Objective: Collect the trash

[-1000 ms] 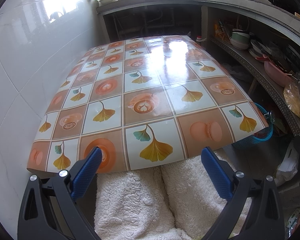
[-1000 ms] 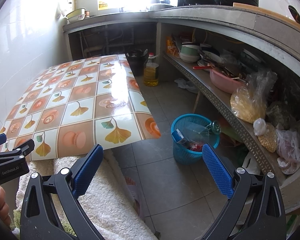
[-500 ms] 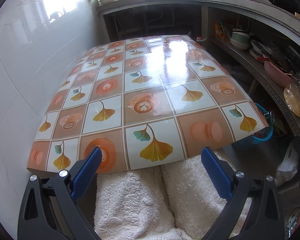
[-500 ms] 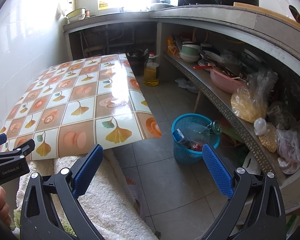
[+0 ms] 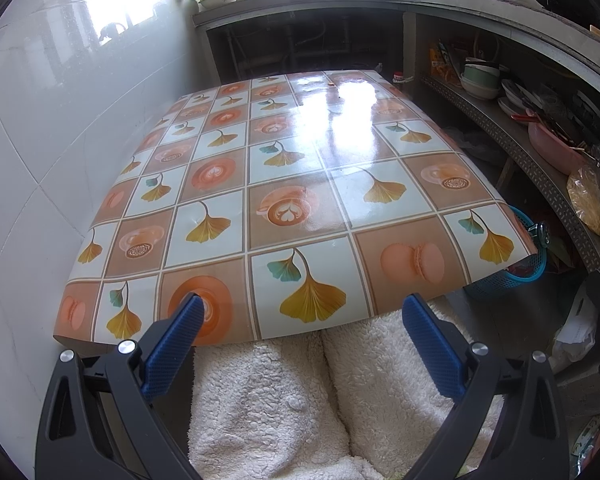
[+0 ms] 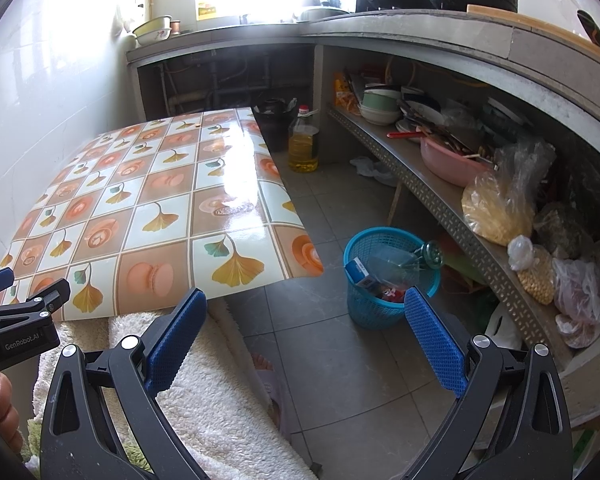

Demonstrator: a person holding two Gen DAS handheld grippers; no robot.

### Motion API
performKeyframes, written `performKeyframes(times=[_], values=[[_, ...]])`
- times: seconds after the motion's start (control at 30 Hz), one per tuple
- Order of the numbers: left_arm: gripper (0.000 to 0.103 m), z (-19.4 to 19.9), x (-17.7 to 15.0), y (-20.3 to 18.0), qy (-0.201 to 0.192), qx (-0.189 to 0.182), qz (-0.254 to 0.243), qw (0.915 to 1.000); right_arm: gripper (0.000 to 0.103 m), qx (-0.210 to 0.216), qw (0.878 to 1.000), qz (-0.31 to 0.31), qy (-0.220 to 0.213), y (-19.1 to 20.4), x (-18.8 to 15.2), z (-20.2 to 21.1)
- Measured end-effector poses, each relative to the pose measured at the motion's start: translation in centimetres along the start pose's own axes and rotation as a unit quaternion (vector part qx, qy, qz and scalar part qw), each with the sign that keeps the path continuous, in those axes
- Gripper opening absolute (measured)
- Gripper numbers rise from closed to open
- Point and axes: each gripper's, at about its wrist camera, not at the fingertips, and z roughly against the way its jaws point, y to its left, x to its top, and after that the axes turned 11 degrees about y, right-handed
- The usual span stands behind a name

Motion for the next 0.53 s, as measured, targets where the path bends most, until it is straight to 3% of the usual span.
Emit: performKeyframes(times=[0.53], values=[[0.097,0.0,0.04,0.07,0.0,0.0,0.0,1.0,0.095,0.0,1.0,0.001,0.0,0.1,0.1,-0.02]])
